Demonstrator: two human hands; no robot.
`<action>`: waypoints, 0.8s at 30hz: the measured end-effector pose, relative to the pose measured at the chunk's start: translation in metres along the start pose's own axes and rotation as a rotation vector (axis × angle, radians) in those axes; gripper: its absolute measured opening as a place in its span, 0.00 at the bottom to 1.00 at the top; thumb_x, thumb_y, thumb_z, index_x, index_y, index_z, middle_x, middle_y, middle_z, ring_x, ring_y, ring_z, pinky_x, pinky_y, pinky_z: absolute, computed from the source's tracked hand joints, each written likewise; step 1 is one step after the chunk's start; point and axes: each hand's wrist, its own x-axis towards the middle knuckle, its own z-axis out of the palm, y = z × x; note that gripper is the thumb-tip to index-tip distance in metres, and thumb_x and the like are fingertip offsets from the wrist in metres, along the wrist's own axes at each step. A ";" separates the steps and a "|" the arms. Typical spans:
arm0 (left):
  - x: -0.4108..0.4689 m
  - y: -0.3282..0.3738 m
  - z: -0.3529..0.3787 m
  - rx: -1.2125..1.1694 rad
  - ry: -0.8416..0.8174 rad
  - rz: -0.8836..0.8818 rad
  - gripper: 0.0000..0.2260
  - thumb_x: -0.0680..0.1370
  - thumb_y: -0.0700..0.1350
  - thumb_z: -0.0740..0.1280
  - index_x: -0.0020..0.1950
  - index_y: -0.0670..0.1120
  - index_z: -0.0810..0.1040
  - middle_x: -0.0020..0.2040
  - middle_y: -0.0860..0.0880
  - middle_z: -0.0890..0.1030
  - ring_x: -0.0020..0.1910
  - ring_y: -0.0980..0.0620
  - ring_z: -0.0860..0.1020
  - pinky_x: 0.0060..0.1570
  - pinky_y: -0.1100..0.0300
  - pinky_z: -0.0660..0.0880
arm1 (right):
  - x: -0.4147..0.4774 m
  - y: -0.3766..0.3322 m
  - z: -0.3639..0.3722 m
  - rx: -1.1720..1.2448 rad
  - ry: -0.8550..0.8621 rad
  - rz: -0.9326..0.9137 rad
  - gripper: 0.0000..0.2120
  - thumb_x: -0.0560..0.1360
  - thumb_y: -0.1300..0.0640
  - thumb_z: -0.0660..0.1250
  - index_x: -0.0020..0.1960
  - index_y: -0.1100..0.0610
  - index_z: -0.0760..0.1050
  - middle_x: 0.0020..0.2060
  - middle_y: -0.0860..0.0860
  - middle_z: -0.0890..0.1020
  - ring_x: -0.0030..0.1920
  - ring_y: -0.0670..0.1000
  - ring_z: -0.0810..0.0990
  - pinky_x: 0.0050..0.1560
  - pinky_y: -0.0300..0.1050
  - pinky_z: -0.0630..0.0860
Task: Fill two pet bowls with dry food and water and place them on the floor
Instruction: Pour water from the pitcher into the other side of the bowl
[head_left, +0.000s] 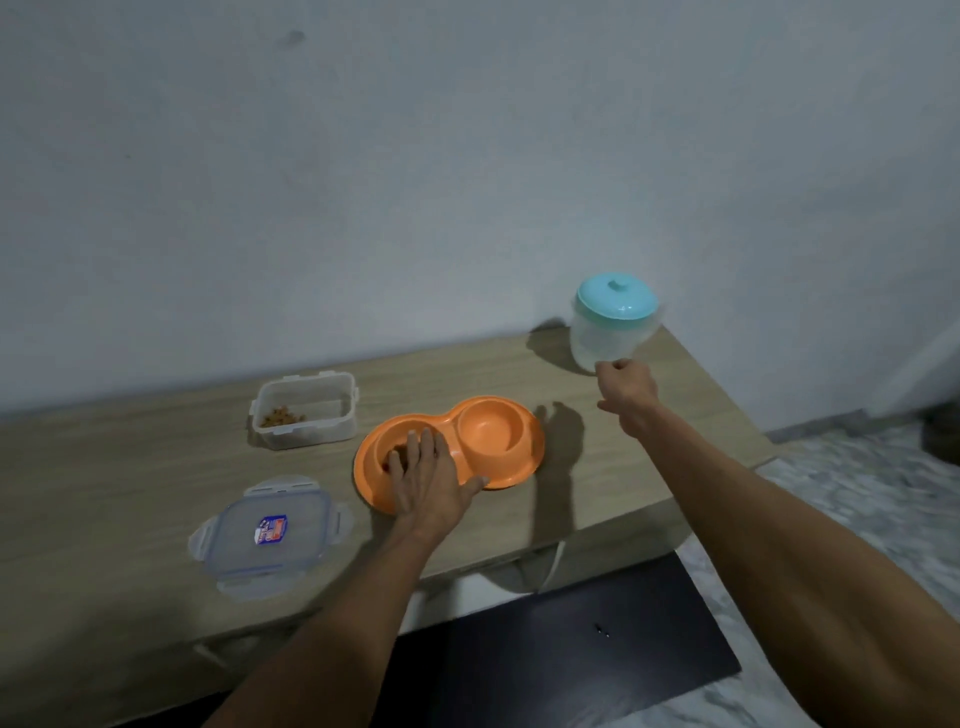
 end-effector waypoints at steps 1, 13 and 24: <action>0.004 0.007 0.003 0.011 0.001 -0.024 0.43 0.75 0.68 0.59 0.79 0.41 0.54 0.80 0.43 0.55 0.80 0.42 0.50 0.75 0.41 0.52 | 0.012 0.002 -0.006 -0.001 0.012 0.014 0.14 0.75 0.55 0.63 0.53 0.63 0.80 0.42 0.57 0.80 0.48 0.60 0.81 0.54 0.61 0.81; 0.024 0.049 0.033 0.005 0.100 -0.212 0.47 0.71 0.73 0.59 0.78 0.40 0.58 0.80 0.42 0.57 0.80 0.43 0.51 0.75 0.39 0.48 | 0.144 -0.007 -0.049 0.230 0.096 0.110 0.26 0.82 0.46 0.51 0.70 0.63 0.68 0.68 0.60 0.74 0.66 0.61 0.73 0.66 0.53 0.69; 0.026 0.052 0.033 -0.029 0.112 -0.247 0.46 0.70 0.69 0.67 0.77 0.40 0.61 0.79 0.43 0.60 0.79 0.42 0.52 0.74 0.38 0.48 | 0.179 -0.006 -0.031 0.321 0.012 0.141 0.26 0.76 0.37 0.57 0.51 0.58 0.79 0.48 0.54 0.84 0.48 0.56 0.82 0.49 0.47 0.80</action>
